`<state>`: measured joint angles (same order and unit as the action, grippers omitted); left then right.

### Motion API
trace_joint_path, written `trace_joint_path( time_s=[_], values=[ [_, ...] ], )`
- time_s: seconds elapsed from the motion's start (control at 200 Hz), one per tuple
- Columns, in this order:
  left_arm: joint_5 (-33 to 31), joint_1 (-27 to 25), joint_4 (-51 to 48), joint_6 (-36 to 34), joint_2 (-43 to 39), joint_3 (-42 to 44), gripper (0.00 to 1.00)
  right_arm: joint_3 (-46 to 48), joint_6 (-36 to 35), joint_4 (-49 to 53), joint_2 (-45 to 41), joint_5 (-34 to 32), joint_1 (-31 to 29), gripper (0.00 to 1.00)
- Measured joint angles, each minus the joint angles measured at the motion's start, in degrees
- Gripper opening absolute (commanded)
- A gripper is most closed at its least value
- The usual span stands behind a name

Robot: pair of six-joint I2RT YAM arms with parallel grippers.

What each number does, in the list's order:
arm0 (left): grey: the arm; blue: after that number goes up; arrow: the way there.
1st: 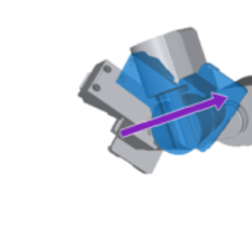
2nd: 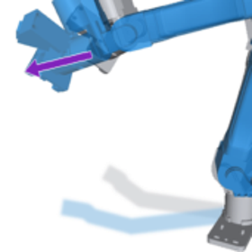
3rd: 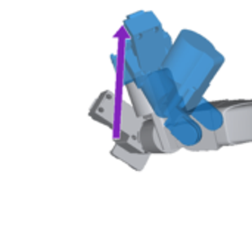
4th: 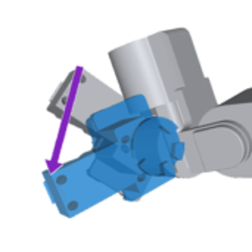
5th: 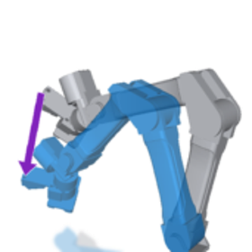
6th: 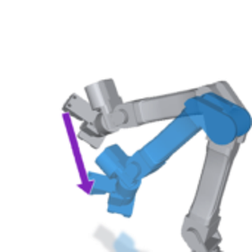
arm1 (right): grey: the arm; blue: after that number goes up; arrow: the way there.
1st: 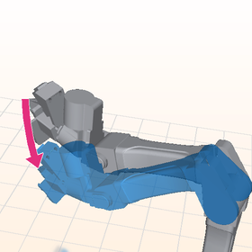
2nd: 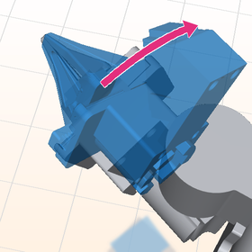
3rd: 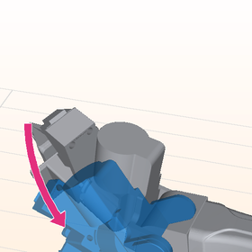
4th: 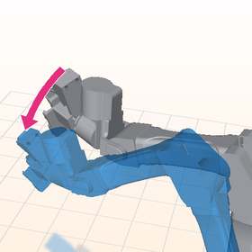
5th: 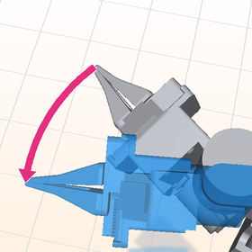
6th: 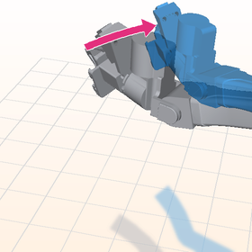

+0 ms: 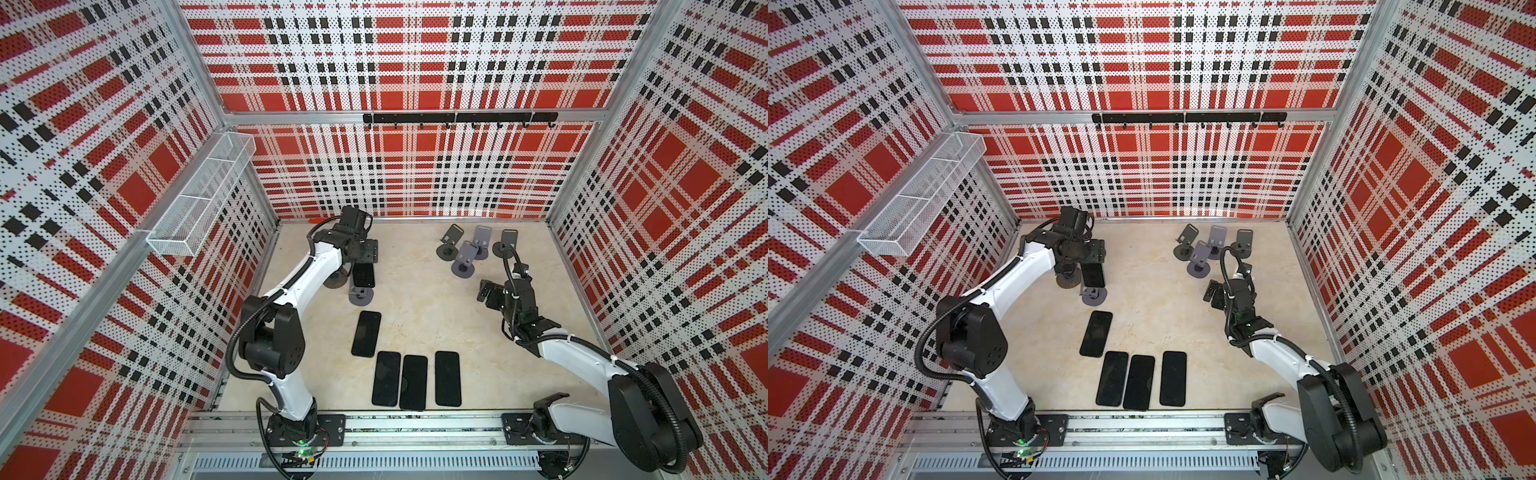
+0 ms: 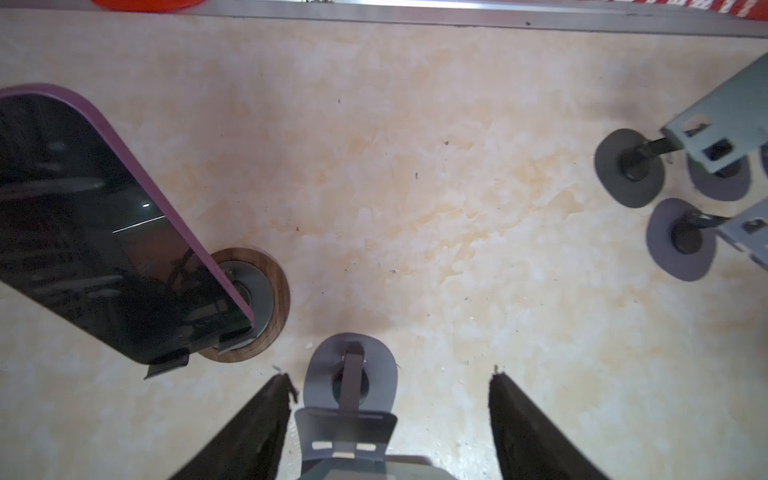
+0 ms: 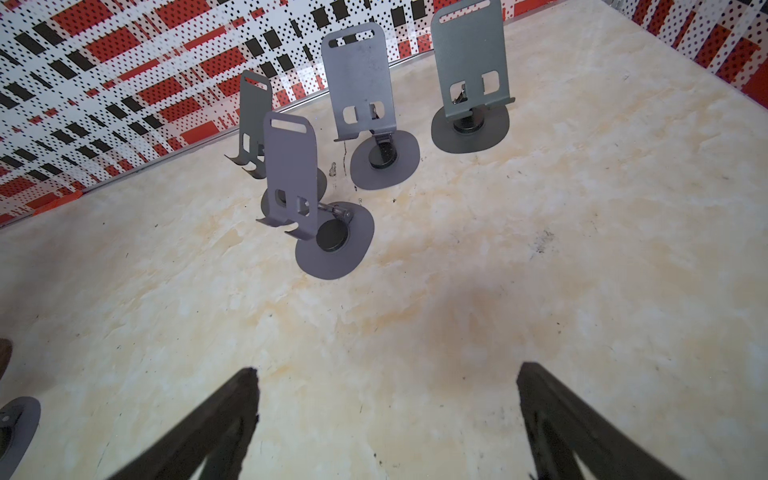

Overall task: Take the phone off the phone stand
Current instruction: 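Grip the black phone with the left gripper and lift it off its stand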

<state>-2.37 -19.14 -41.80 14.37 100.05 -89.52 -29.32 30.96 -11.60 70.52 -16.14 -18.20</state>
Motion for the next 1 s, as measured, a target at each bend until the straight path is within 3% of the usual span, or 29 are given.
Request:
trace_joint_path(
  time_s=[0.311,0.997],
  values=[
    [3.7,-11.8,-0.6,1.1,-0.7,-2.6,0.60,-0.2,0.0,0.2,0.0,0.5,0.0,1.00],
    [3.1,-20.2,-1.2,1.8,8.5,1.9,0.60,-0.2,0.0,1.1,0.3,0.5,0.0,1.00]
  ],
)
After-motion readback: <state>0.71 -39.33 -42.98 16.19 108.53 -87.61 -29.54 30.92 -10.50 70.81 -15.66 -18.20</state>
